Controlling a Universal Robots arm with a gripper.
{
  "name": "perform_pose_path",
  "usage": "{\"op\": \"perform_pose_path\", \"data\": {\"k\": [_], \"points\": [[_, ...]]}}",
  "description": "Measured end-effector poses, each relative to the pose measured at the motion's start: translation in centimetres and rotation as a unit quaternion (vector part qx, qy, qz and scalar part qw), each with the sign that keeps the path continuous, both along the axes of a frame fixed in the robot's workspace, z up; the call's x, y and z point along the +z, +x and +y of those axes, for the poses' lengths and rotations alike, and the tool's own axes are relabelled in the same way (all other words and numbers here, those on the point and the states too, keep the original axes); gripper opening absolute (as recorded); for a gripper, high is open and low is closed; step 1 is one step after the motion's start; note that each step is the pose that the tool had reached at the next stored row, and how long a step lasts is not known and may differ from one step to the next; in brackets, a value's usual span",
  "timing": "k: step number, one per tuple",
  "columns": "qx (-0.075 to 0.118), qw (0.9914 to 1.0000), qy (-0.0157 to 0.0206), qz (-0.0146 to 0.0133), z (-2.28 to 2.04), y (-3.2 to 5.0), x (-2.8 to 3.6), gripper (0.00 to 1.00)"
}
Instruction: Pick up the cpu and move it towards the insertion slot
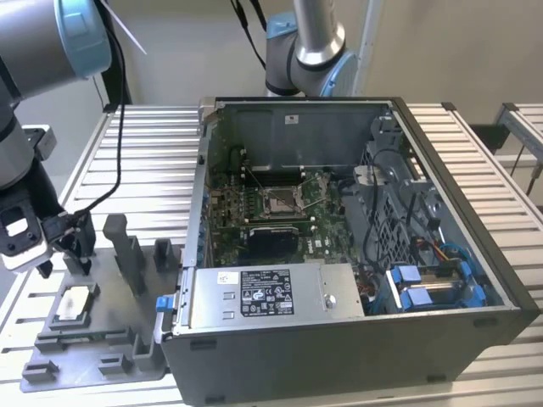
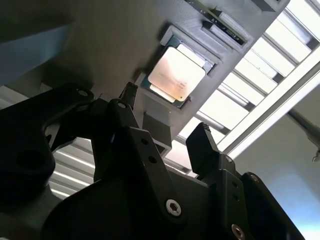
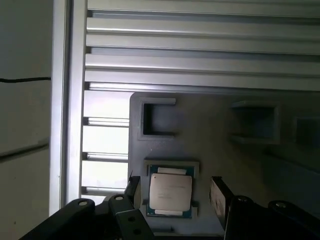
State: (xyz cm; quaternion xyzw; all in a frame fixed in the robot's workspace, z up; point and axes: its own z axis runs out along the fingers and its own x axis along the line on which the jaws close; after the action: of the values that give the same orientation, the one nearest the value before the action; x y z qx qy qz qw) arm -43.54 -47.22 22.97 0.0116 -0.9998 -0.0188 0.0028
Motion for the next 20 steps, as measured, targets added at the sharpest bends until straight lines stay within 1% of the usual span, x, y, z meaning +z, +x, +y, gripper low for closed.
{"op": "perform_pose_path", "data": {"k": [4,10,20], "points": [[0.0,1.0,0.0,0.0005,-0.07,-0.04,-0.7,1.0],[0.0,1.0,0.0,0.0011,-0.37,-0.14,-1.52,1.0],[0.0,1.0,0.0,0.0012,-1.21,-0.26,-2.8,1.0]]}}
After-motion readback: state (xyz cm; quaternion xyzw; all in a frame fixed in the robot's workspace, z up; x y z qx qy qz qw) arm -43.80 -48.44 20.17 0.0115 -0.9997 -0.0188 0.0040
